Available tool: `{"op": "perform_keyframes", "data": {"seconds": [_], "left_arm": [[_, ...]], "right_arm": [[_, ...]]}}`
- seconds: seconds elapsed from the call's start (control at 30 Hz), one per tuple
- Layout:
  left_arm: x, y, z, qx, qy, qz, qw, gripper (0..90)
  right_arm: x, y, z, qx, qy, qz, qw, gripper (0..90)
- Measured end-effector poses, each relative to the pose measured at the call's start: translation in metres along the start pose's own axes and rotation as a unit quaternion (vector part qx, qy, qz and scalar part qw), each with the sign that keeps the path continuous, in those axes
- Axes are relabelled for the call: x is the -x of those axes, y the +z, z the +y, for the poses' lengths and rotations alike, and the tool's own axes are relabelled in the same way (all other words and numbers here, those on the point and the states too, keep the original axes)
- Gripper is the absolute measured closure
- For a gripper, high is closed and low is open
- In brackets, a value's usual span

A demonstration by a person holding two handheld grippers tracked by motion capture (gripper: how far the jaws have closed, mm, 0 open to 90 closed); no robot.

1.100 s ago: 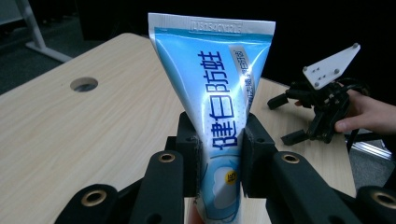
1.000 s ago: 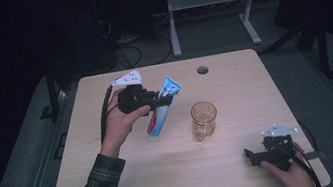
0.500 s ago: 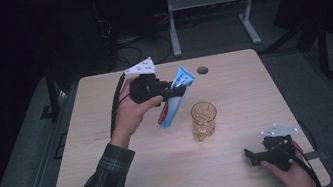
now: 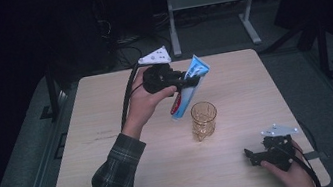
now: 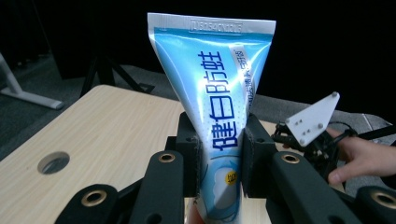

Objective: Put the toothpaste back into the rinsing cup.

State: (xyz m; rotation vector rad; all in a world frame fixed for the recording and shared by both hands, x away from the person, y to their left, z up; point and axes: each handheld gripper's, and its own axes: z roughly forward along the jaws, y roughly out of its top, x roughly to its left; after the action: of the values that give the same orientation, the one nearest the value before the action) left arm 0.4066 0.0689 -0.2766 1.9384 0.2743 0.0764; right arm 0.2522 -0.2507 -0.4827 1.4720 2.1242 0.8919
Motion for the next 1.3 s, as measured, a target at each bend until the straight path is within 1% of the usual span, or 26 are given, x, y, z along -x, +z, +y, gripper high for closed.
{"op": "perform_keyframes", "data": {"seconds": [0.03, 0.07, 0.23, 0.53, 0.73, 0.9, 0.93, 1.13, 1.3], "left_arm": [[0.0, 0.004, 0.003, 0.001, 0.003, -0.002, 1.0, 72.7], [0.0, 0.004, 0.003, 0.001, 0.003, -0.002, 1.0, 72.7], [0.001, 0.016, 0.009, 0.008, 0.007, -0.011, 0.9999, 72.7], [0.001, 0.038, 0.012, 0.012, 0.016, -0.023, 0.9996, 72.6], [0.0, 0.047, 0.012, 0.013, 0.02, -0.022, 0.9995, 72.5], [-0.002, 0.055, 0.009, 0.018, 0.017, -0.026, 0.9994, 72.4], [-0.003, 0.056, 0.009, 0.015, 0.019, -0.026, 0.9994, 72.4], [-0.004, 0.067, 0.002, 0.013, 0.017, -0.032, 0.9992, 72.3], [-0.005, 0.073, -0.004, 0.005, 0.018, -0.035, 0.9992, 72.3]], "right_arm": [[0.0, 0.0, 0.0, 0.0, 0.0, 0.0, 1.0, 0.7], [0.0, 0.0, 0.0, 0.0, 0.0, 0.0, 1.0, 0.7], [0.0, 0.0, 0.0, 0.0, 0.0, 0.0, 1.0, 0.8], [0.0, 0.0, 0.0, 0.0, 0.001, 0.001, 1.0, 0.7], [0.0, 0.0, 0.0, 0.0, 0.001, 0.001, 1.0, 0.7], [0.0, 0.0, 0.0, 0.0, 0.0, 0.0, 1.0, 0.7], [0.0, 0.0, 0.0, 0.0, 0.0, 0.0, 1.0, 0.8], [0.0, 0.0, 0.0, 0.001, -0.001, 0.0, 1.0, 0.7], [0.0, 0.0, 0.0, 0.001, -0.001, 0.0, 1.0, 0.7]]}}
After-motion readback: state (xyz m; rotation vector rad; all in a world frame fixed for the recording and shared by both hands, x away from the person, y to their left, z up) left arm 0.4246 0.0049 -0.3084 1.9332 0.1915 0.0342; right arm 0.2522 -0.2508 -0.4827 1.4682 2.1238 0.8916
